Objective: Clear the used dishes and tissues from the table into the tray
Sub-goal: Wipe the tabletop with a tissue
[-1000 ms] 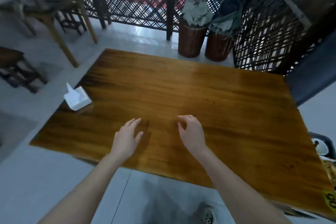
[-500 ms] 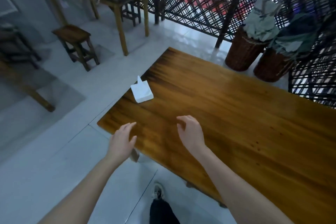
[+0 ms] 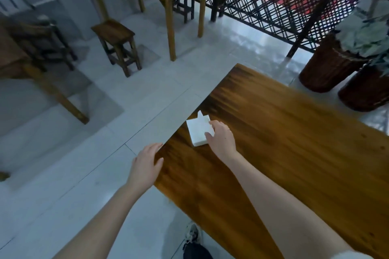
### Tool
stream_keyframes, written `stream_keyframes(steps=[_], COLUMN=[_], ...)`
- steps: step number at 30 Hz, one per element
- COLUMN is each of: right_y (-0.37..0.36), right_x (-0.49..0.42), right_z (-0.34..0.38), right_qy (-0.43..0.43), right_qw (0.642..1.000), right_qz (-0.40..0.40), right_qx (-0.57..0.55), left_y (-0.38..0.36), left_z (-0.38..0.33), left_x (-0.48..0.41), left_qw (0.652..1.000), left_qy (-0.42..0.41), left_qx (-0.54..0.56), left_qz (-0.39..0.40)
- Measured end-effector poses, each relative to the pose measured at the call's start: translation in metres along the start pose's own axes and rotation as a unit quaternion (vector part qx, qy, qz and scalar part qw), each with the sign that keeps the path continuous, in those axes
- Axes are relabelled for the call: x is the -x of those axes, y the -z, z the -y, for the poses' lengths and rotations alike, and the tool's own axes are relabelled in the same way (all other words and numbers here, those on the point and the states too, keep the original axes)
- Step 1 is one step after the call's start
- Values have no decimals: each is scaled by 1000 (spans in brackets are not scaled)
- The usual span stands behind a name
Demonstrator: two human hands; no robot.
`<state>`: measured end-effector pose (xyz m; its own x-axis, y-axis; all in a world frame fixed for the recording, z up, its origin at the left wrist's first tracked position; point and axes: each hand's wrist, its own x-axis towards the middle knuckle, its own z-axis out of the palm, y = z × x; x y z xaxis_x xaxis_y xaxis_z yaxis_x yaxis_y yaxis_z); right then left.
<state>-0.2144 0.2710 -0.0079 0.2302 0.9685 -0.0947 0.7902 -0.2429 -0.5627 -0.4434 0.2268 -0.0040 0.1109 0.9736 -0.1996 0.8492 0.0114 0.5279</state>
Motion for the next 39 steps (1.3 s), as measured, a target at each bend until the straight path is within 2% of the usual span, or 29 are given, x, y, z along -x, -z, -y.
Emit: stream_keyframes(steps=[9, 22, 25, 35, 39], right_y=[-25, 24, 29, 45, 54], right_x=[-37, -35, -31, -8, 3], right_z=[17, 69, 72, 76, 68], right_qy=[-51, -8, -21, -4, -40], right_qw=[998, 986, 986, 965, 967], right_qz=[22, -157, -156, -247, -241], right_qx=[5, -57, -54, -86, -74], left_y=[11, 28, 29, 17, 13], left_z=[21, 26, 23, 13, 7], left_x=[-44, -77, -83, -88, -88], left_qw=[999, 991, 986, 976, 971], left_qy=[-33, -118, -141, -177, -192], left_qx=[4, -13, -20, -32, -35], left_qz=[14, 64, 82, 118, 140])
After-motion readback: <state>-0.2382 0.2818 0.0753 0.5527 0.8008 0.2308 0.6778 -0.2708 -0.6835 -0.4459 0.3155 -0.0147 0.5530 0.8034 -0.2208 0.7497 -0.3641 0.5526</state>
